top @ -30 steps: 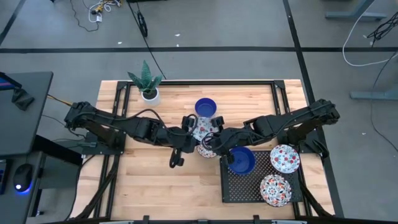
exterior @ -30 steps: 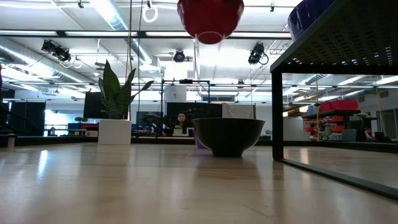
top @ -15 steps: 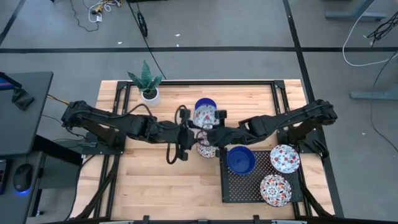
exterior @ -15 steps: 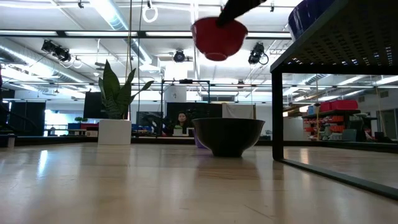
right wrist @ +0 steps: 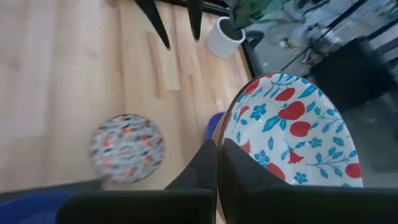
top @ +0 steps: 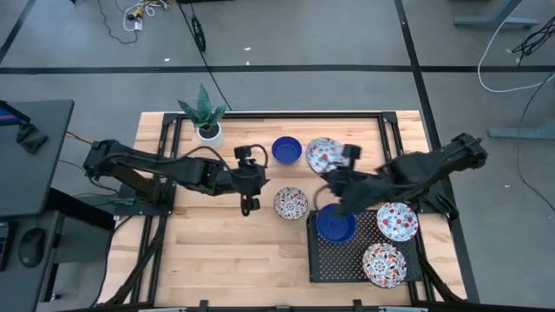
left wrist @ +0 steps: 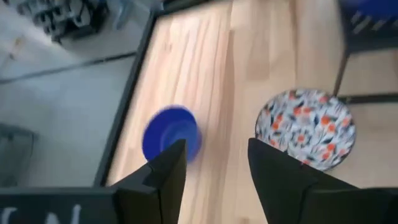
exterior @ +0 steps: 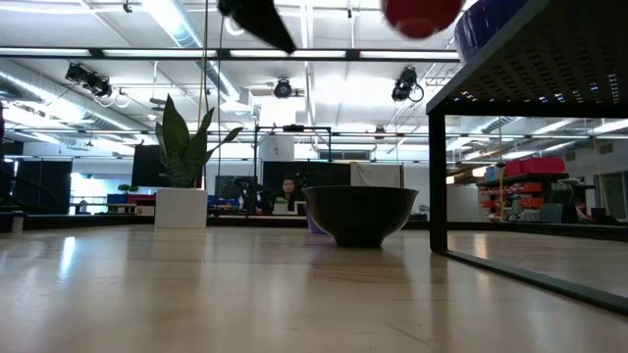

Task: Pick & Place Mini bowls
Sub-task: Stack the red patterned bowl on the red patterned bowl on the shelf

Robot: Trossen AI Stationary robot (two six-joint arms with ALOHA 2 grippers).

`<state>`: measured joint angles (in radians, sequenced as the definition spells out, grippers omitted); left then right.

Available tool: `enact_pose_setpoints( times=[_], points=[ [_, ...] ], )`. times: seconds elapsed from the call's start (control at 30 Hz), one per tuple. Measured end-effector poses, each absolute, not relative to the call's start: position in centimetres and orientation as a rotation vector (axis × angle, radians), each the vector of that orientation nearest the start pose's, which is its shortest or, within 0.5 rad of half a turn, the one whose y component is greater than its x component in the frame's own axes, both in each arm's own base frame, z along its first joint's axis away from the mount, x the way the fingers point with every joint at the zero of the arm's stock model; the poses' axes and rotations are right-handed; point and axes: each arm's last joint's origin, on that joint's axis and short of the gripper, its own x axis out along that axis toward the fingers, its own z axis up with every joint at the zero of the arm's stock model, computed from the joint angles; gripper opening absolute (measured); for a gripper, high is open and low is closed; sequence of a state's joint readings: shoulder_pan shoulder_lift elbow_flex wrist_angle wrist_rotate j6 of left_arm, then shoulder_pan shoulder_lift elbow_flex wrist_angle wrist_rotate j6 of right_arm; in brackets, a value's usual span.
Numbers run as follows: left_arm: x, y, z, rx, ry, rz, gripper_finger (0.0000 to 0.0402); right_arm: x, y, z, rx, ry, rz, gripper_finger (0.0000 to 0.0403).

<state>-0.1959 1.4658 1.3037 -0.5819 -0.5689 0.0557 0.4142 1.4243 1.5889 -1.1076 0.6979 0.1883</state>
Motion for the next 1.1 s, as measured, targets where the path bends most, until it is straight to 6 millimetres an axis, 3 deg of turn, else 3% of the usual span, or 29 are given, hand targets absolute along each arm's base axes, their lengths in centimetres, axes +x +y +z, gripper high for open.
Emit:
enact_pose_setpoints(
  times=[0.17,0.4,0.73,1.1],
  points=[
    [30.9,-4.2,28.3,0.283,0.702,0.363,0.0167,21.6,11.5,43.0,-0.169,0.804,-0.249,0.0],
    [30.4,-4.2,24.5,0.219,0.656,0.386,0.0165,18.5,14.8,43.8,0.097,0.927,-0.159,0.0],
    [29.6,-4.0,22.4,0.169,0.671,0.434,0.0165,16.6,17.7,42.6,0.181,1.028,-0.086,0.0],
    [29.5,-3.9,22.1,0.153,0.671,0.445,0.0165,14.0,18.5,43.3,0.096,1.029,0.065,0.0]
  ],
)
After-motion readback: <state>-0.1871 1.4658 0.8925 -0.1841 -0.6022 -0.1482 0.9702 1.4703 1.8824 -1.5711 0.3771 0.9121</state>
